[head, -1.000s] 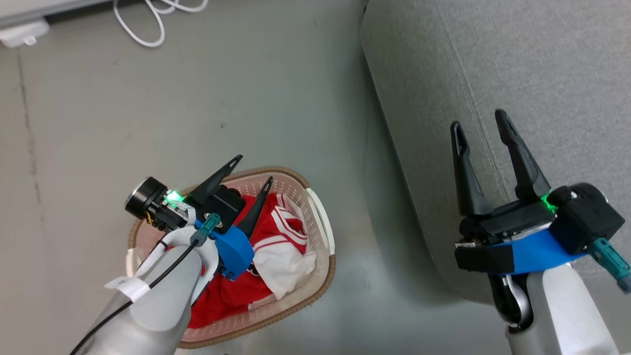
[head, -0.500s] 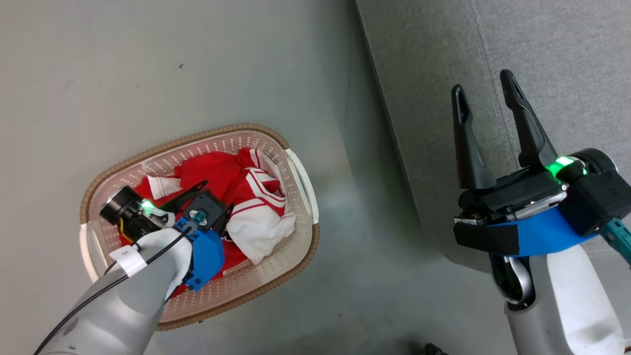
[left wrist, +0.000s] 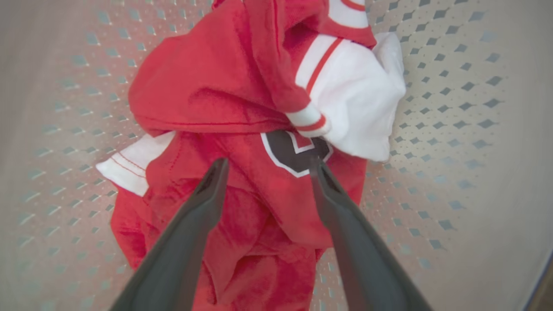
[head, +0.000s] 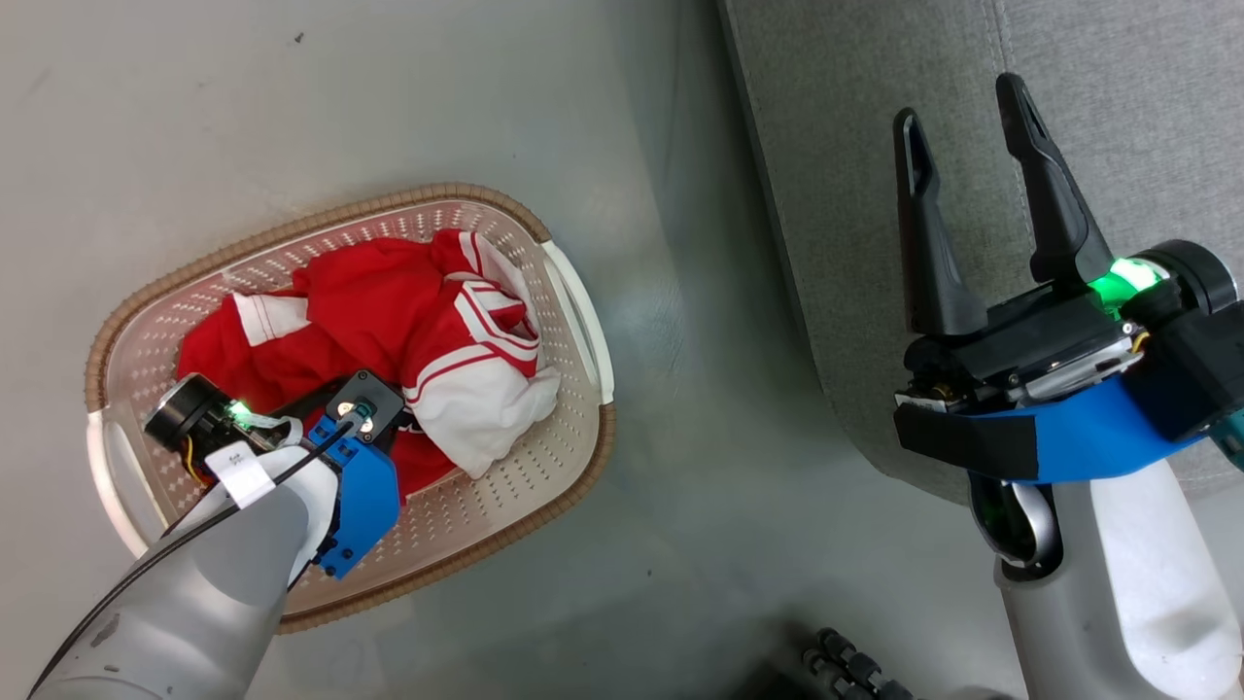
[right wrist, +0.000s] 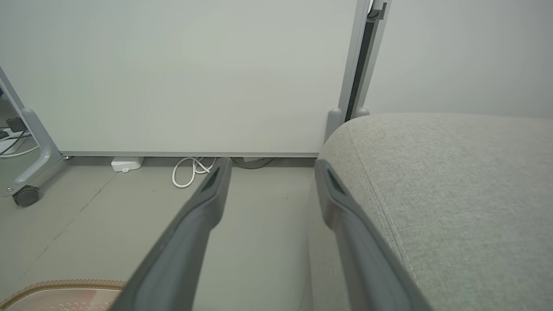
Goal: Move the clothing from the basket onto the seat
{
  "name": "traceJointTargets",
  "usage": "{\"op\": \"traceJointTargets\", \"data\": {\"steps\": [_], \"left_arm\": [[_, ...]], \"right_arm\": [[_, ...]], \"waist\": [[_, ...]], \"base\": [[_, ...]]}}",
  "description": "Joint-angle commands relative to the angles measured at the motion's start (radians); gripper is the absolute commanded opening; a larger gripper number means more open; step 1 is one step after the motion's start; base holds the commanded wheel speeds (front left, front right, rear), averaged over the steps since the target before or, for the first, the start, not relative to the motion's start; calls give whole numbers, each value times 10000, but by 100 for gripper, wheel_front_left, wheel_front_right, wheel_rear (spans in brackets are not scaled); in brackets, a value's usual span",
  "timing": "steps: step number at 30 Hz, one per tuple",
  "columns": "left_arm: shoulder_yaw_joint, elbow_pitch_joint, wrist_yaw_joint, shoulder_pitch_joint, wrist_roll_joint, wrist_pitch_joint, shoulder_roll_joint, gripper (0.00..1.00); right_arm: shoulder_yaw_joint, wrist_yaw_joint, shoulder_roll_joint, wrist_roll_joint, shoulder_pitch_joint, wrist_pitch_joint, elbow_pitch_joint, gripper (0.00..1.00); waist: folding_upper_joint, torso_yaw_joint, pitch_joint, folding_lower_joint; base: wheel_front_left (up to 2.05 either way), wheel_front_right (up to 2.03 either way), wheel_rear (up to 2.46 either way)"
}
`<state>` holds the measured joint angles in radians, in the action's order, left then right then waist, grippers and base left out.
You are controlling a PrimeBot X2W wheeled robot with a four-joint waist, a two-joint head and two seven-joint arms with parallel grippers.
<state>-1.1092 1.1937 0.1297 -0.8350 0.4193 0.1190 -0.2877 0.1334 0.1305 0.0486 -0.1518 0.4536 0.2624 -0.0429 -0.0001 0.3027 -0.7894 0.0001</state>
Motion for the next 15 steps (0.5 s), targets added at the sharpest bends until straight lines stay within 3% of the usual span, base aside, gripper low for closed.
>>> {"op": "traceJointTargets", "data": {"steps": [1, 7, 15], "left_arm": [[-168, 85, 7, -233, 143, -236, -76, 100], [-518, 366, 7, -428, 656, -1161, -21, 100], [-787, 392, 7, -728, 1237, -1445, 77, 100]], "right_arm": [[3, 5, 31, -11, 201, 39, -74, 100], [23, 5, 31, 34, 332, 39, -154, 100], [-11, 5, 31, 41, 433, 39, -369, 100]], "waist": [[1, 32, -171, -1], [1, 59, -467, -1], [1, 137, -918, -1]], "base": [[0, 0, 0], [0, 0, 0], [0, 0, 0]]}}
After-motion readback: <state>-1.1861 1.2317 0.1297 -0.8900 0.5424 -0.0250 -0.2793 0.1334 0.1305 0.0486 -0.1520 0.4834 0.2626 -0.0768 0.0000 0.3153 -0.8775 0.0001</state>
